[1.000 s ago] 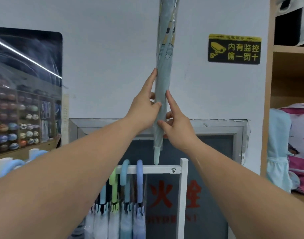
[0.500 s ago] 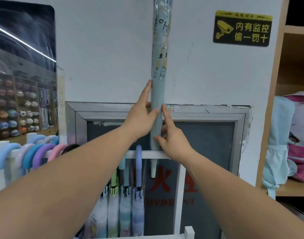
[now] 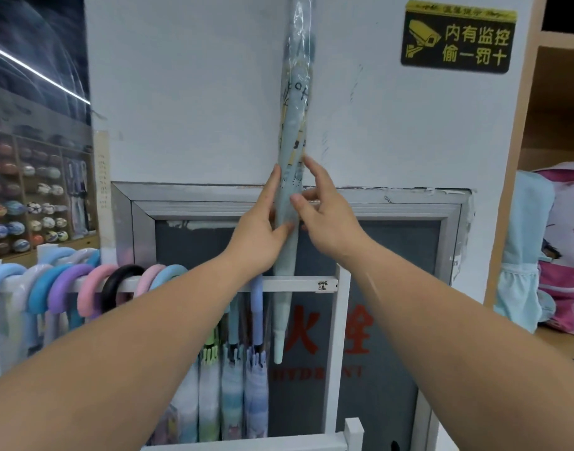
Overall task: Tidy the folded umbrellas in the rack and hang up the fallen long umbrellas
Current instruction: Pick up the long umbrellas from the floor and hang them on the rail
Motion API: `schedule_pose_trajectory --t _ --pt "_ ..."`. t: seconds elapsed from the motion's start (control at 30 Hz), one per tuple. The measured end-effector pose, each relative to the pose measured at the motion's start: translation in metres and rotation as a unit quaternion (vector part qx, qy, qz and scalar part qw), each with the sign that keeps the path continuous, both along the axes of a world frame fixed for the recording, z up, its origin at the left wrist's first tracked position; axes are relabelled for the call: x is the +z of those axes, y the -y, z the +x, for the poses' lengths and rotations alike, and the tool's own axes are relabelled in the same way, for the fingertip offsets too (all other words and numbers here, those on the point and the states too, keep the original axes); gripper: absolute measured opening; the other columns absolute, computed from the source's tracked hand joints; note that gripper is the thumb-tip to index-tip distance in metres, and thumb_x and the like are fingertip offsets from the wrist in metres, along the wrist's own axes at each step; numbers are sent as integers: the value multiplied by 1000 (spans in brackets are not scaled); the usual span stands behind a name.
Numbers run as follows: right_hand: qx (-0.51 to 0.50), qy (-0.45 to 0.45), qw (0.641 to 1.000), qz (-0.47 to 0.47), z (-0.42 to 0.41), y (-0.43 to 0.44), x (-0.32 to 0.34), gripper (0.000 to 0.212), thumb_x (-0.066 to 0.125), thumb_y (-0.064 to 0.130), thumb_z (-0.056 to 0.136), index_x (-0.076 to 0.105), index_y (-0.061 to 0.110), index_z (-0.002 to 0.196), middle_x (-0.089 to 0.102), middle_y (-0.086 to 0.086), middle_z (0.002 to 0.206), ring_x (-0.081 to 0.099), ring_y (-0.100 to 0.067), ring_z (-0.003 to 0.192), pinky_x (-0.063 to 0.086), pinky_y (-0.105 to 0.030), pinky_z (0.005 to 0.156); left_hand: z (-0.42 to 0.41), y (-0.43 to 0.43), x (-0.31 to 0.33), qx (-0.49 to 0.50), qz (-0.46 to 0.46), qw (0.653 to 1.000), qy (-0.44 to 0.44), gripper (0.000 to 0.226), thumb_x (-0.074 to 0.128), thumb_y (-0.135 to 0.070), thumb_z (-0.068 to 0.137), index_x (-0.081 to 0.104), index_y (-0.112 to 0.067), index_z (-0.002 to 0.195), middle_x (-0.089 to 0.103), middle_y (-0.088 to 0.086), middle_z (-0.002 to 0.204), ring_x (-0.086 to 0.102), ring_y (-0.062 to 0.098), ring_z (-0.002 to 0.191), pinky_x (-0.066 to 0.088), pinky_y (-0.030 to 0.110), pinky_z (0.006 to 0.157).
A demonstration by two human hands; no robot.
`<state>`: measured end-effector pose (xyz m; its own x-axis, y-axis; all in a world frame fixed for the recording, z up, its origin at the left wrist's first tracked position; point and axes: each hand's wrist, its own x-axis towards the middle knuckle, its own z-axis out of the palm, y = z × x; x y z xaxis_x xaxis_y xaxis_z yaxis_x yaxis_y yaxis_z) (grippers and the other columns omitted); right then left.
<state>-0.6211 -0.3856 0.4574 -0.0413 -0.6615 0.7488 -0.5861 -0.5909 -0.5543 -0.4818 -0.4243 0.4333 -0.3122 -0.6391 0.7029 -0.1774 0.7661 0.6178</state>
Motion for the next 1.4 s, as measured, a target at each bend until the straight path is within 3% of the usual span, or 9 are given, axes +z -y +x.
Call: schedule_pose_trajectory --t 0.1,0.27,0.43,0.6,0.73,0.93,1.07,1.17,1.4 --pt "-4 14 1000 -2 3 4 13 71 57 27 101 16 51 154 65 11 97 67 -5 87 53 -20 80 -2 -4 -7 18 -10 1000 12 93 60 -18 99 -2 -74 140 47 -22 137 63 11 120 51 35 104" --pt "-6 1 1000 9 0 11 8 86 60 18 99 3 56 153 64 12 104 67 -6 87 58 -28 84 3 2 -17 22 9 999 35 91 62 -17 96 5 -66 147 69 -12 94 60 5 64 54 29 68" --pt "11 -42 998 54 -7 13 -9 100 61 17 98 -13 66 143 57 4 144 66 -11 101 57 -49 93 6 4 -3 24 -2 1000 -19 67 52 -20 102 21 -53 152 70 -15 90 62 -4 67 46 17 69" --pt "16 -78 993 86 -7 13 -19 99 60 18 99 -17 59 148 70 11 101 67 -1 80 58 -34 84 4 4 27 -8 6 996 -85 66 55 -21 102 23 -50 153 73 -8 97 71 1 85 55 21 83" --pt "1 -111 990 86 -5 10 -19 90 57 21 100 -8 58 151 64 -9 77 62 -12 64 57 -26 74 5 5 32 -6 11 996 -94 75 57 -15 101 19 -54 152 72 -2 95 72 6 82 56 23 78" --pt "-21 -48 999 13 0 7 12 68 57 30 101 18 41 156 63 7 94 64 -12 80 55 -33 82 8 11 14 -8 9 999 -41 82 61 -17 99 11 -57 151 72 -4 114 70 8 100 57 28 89" --pt "-50 -5 999 6 5 19 26 79 61 32 98 10 43 157 65 -2 103 65 -19 97 53 -34 89 4 10 -2 5 3 1000 -20 86 61 -16 99 9 -60 151 62 -14 86 60 -2 67 50 19 72" --pt "-54 -9 998 8 6 20 21 84 63 27 97 6 47 156 63 -3 111 62 -21 105 51 -39 99 6 11 -8 31 8 999 -3 84 59 -21 100 6 -64 148 48 -1 70 48 11 60 46 28 62" --pt "-12 -49 997 60 -6 19 -12 93 65 24 96 -3 56 152 70 4 92 65 -15 75 55 -34 75 11 15 -2 27 -1 998 -50 60 51 -25 103 26 -56 149 72 -11 92 67 5 78 50 17 73"
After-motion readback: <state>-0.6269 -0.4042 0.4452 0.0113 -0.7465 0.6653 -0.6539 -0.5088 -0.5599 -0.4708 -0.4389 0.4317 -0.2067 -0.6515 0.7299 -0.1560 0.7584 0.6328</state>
